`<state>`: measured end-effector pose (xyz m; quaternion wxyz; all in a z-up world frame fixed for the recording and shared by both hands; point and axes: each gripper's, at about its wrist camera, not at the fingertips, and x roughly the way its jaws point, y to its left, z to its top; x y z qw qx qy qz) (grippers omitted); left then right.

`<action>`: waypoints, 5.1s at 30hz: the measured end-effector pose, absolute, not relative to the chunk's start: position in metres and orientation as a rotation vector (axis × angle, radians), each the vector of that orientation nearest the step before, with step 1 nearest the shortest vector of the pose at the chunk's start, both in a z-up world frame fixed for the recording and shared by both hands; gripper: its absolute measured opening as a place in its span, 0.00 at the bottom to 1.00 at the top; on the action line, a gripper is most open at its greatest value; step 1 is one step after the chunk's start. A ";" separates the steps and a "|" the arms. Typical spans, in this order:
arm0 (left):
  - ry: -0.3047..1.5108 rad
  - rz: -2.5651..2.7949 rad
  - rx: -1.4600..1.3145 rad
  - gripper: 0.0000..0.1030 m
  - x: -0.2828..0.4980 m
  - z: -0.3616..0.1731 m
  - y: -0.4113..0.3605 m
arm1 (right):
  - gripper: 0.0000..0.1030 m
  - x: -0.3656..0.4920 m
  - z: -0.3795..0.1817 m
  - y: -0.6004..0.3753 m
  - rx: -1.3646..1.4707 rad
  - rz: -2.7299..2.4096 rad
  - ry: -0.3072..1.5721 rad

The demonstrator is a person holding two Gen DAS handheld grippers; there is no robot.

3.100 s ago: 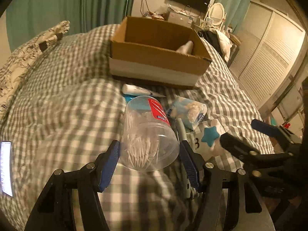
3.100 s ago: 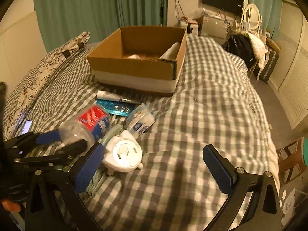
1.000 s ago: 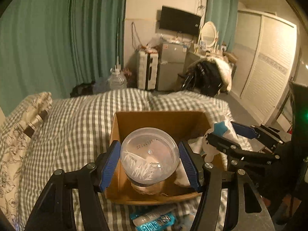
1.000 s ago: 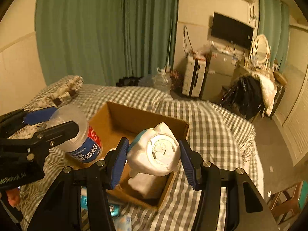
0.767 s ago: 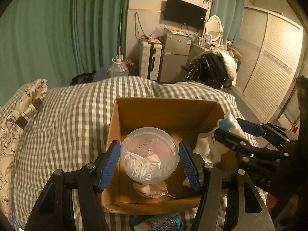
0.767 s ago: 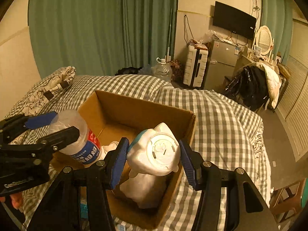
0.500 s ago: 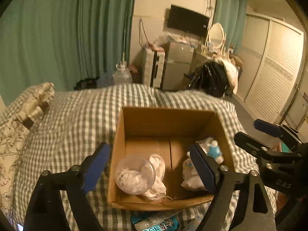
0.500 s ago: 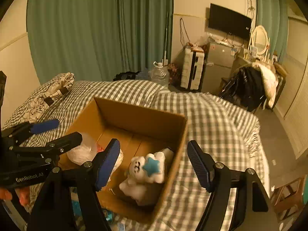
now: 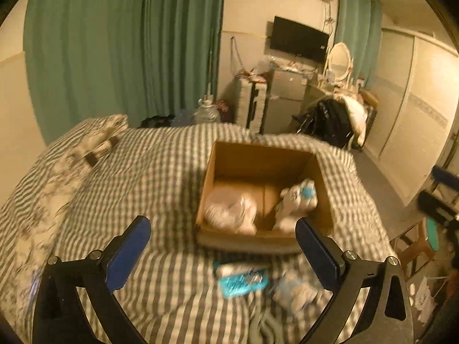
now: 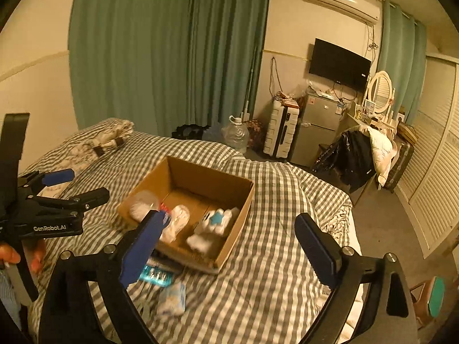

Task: Organize objects
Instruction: 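Grasp the grey plastic hanger with the left gripper while the right grasps the Vinda tissue pack, then lower the hanger and tissue pack into the box and open both grippers, then close the left gripper on the white toothpaste tube and lift it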

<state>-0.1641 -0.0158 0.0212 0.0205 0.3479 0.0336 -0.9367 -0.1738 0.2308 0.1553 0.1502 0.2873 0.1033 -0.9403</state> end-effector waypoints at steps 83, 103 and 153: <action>0.138 -2.846 1.354 0.59 -0.102 -0.073 -0.025 | 0.49 -0.154 -0.040 0.153 1.276 -2.350 0.707; -0.031 -3.007 1.104 0.37 -0.125 0.017 0.012 | 0.48 -0.132 0.106 0.196 0.915 -2.582 0.489; -0.086 -2.944 1.053 0.96 -0.169 0.012 -0.027 | 0.81 -0.182 0.122 0.198 0.861 -2.715 0.316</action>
